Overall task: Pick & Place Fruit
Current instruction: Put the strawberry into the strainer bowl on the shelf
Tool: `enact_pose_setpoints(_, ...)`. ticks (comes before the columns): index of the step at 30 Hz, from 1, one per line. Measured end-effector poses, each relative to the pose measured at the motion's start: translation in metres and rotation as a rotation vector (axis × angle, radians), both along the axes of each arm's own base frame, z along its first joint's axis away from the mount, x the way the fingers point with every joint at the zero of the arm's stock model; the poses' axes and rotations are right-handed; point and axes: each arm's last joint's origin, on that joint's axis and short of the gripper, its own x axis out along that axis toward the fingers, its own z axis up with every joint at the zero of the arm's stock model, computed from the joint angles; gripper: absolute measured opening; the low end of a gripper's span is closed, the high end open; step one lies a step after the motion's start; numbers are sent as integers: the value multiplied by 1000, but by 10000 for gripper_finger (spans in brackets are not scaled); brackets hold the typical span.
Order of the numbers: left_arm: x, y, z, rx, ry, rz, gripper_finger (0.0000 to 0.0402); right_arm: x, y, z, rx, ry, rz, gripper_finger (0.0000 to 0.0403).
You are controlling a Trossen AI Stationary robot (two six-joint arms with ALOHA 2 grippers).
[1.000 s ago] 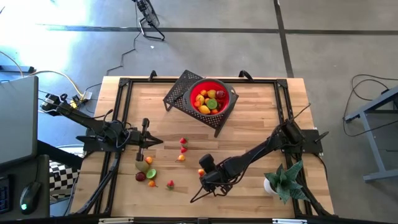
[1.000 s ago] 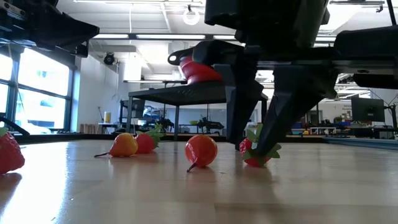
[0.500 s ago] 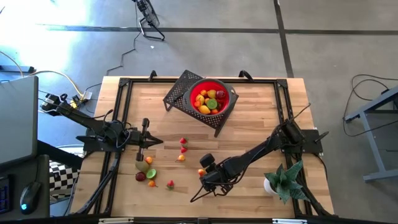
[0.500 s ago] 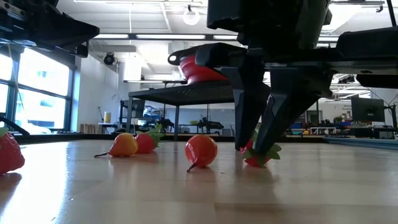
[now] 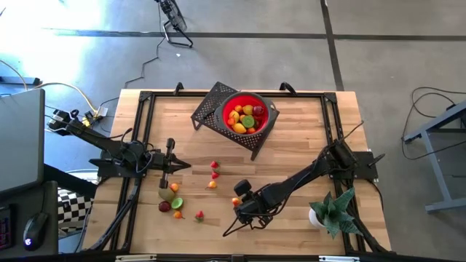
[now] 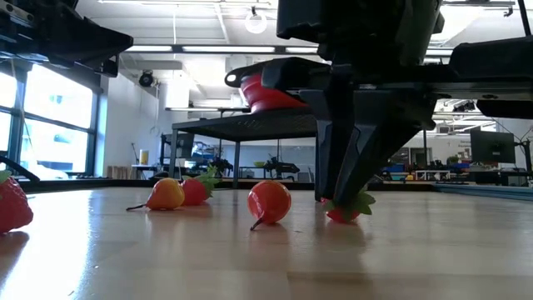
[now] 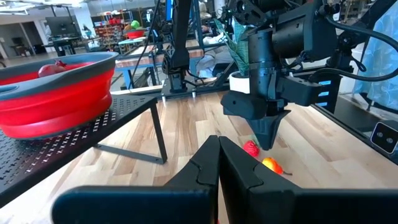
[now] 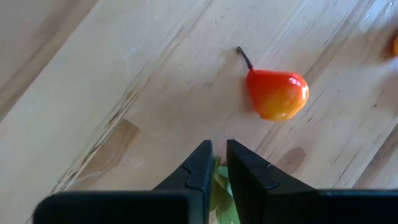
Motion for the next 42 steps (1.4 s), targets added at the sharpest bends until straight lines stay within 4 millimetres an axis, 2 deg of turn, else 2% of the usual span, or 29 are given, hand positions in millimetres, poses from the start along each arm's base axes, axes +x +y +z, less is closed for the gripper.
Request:
enact_pose_setpoints(7, 0, 0, 0, 0, 0, 0, 0, 0, 0, 0, 16, -5, -38, 9)
enact_pose_setpoints(17, 0, 0, 0, 0, 0, 0, 0, 1, 0, 0, 23, -12, -53, 6)
enact_pose_setpoints(24, 0, 0, 0, -1, -1, -1, 0, 3, -1, 6, -22, -78, -76, 5)
enact_pose_setpoints(31, 0, 0, 0, -1, -1, 0, 0, 2, -3, 35, -24, -203, -124, 5)
enact_pose_setpoints(42, 0, 0, 0, -1, -1, -1, 0, -12, -17, 116, -51, -550, -307, 4)
